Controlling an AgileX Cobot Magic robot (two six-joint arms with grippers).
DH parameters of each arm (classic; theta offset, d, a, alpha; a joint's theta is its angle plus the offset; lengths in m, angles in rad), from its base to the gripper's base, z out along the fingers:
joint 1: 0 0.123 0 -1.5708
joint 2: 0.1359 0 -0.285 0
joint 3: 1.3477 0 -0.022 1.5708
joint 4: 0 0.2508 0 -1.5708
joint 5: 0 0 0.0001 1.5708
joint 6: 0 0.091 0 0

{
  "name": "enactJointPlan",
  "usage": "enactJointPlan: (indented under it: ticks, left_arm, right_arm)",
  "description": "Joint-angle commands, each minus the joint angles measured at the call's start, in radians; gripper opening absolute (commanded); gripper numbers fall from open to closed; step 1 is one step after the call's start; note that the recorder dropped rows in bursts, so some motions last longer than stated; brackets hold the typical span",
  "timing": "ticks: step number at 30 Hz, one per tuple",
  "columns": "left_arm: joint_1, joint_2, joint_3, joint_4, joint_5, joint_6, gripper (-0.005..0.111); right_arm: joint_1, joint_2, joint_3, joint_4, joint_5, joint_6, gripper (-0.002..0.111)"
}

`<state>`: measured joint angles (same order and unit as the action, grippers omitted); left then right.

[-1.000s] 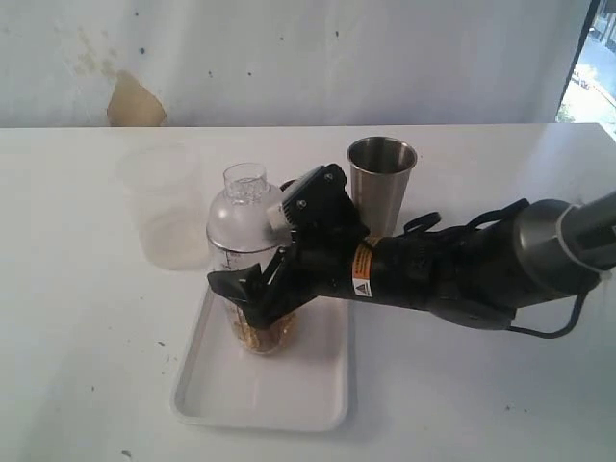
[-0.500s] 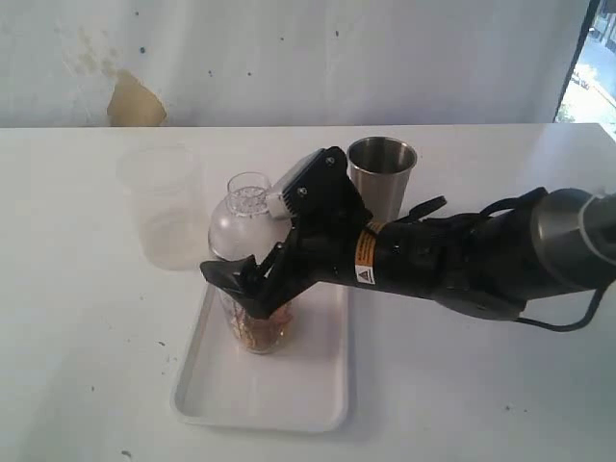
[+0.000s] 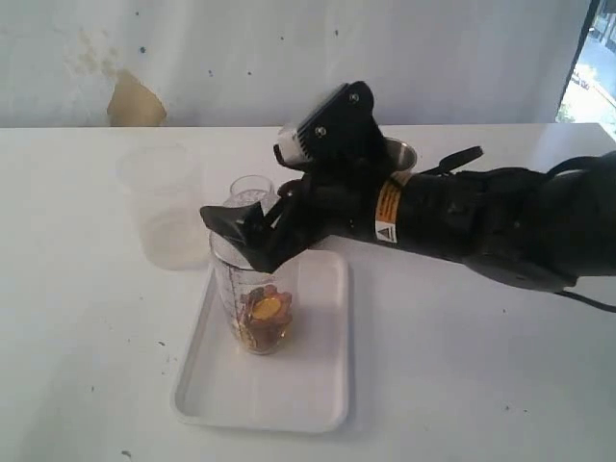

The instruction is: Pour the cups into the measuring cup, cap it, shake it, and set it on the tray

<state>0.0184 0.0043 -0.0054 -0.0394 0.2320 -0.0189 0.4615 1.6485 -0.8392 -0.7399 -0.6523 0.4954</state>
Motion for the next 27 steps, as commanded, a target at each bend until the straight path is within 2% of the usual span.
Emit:
enactJointPlan:
  ticks: [1,5,7,8,10,13,14,18,21,24,27]
  left_arm:
    - [-0.001,-0.004,0.005,0.002,0.001,0.0,0.0]
    - [-0.001,-0.004,0.005,0.002,0.001,0.0,0.0]
    - [-0.001,-0.004,0.005,0.002,0.001,0.0,0.0]
    - [-0.001,-0.004,0.005,0.002,0.001,0.0,0.0]
    - [-0.001,-0.004,0.005,0.002,0.001,0.0,0.0]
    - [-0.001,-0.004,0.005,0.002,0.001,0.0,0.0]
    - [-0.001,-0.004,0.005,0.002,0.001,0.0,0.0]
    - [-0.001,-0.004,0.005,0.002,0.001,0.0,0.0]
    - [-0.001,-0.004,0.005,0.002,0.001,0.0,0.0]
    - [-0.001,-0.004,0.005,0.002,0.001,0.0,0.0]
    - [-0.001,-0.004,0.005,0.002,0.001,0.0,0.0]
  right_arm:
    - [-0.003,-0.094,0.003,0.003,0.001,0.013,0.105]
    - [-0.003,-0.215,0.003,0.003,0.065,0.157,0.103]
    - [-0.003,-0.301,0.003,0.003,0.142,0.19,0.09]
    - [-0.003,-0.367,0.003,0.003,0.198,0.218,0.073]
    - [-0.003,-0.431,0.003,0.003,0.277,0.264,0.046]
    - [-0.003,-0.548,0.003,0.003,0.397,0.359,0.009]
    - [-0.003,-0.581,0.003,0.003,0.446,0.374,0.001]
    - [-0.003,-0.824,0.003,0.005,0.74,0.381,0.0]
    - [-0.003,-1.017,0.003,0.086,1.003,0.369,0.0]
    - [-0.003,-1.136,0.003,0.152,1.111,0.346,0.0]
    - [-0.003,-1.261,0.003,0.157,1.142,0.345,0.0]
